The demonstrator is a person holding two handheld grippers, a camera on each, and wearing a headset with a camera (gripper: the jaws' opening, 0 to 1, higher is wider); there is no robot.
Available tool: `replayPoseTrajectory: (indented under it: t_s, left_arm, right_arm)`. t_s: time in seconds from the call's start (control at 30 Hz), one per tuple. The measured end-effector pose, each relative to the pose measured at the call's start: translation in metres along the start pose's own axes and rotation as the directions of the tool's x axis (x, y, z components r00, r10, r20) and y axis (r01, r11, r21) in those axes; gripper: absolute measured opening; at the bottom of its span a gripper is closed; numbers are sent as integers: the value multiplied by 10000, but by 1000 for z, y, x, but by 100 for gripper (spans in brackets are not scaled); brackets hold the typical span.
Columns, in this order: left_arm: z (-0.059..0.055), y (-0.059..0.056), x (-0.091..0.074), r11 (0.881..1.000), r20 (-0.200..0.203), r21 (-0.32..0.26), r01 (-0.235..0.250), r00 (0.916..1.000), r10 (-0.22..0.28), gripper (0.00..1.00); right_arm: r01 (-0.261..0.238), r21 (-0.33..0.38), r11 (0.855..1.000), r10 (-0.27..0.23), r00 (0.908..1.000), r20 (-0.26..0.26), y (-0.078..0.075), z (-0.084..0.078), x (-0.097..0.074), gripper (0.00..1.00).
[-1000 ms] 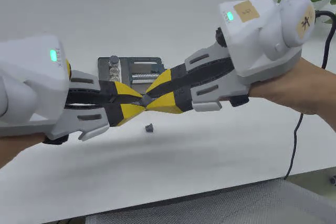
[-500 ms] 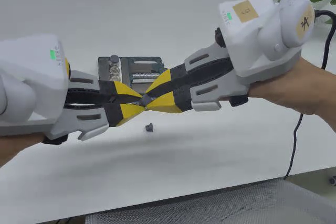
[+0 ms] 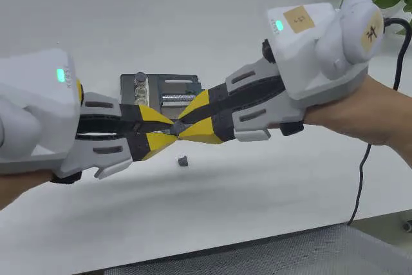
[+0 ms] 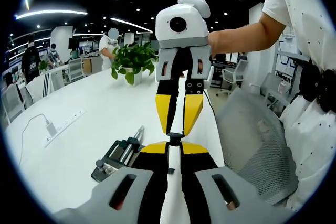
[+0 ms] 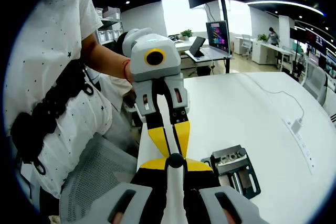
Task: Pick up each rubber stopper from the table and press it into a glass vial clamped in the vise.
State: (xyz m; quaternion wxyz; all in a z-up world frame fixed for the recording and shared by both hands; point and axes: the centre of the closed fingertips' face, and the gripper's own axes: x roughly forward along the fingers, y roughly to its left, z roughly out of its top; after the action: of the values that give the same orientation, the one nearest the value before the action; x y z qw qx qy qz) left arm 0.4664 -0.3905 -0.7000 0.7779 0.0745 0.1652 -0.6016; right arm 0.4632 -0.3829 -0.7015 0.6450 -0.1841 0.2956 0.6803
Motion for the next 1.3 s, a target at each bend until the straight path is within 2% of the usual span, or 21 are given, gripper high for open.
replayPoseTrajectory:
  t_s: [0.33,0.57,0.67,0.77,0.87,1.03,1.13,1.23,1.3]
  left_arm:
    - [0,4,-5,9997,227,-53,-235,9995,236,6]
    - [-8,15,-16,9972,225,-229,-706,9972,712,11]
    - [-12,22,-22,9944,198,-353,-992,9948,999,13]
    - [-19,30,-30,9899,135,-461,-1343,9907,1351,16]
    - [-23,37,-37,9844,138,-650,-1634,9863,1646,20]
    - [-36,46,-47,9774,-69,-620,-2021,9794,2020,28]
    - [-42,50,-53,9726,-97,-793,-2183,9758,2183,34]
    - [-48,52,-57,9693,-145,-855,-2305,9731,2301,36]
    - [-53,54,-60,9662,-195,-918,-2409,9706,2401,38]
  right_arm:
    - [-41,26,10000,41,10000,-18,0,4,2,6]
    - [138,39,9999,-138,9999,-2,-7,7,-1,6]
    - [284,79,9996,-284,9996,6,-12,10,-2,6]
    - [739,148,9972,-737,9972,-115,-23,10,-1,6]
    - [963,205,9951,-960,9953,-136,-30,10,1,6]
    - [1111,285,9934,-1105,9936,-216,-40,15,6,6]
    - [1212,322,9921,-1202,9923,-303,-45,18,10,6]
    - [1316,325,9908,-1302,9906,-429,-51,20,14,6]
    - [1528,341,9877,-1505,9866,-627,-59,18,16,6]
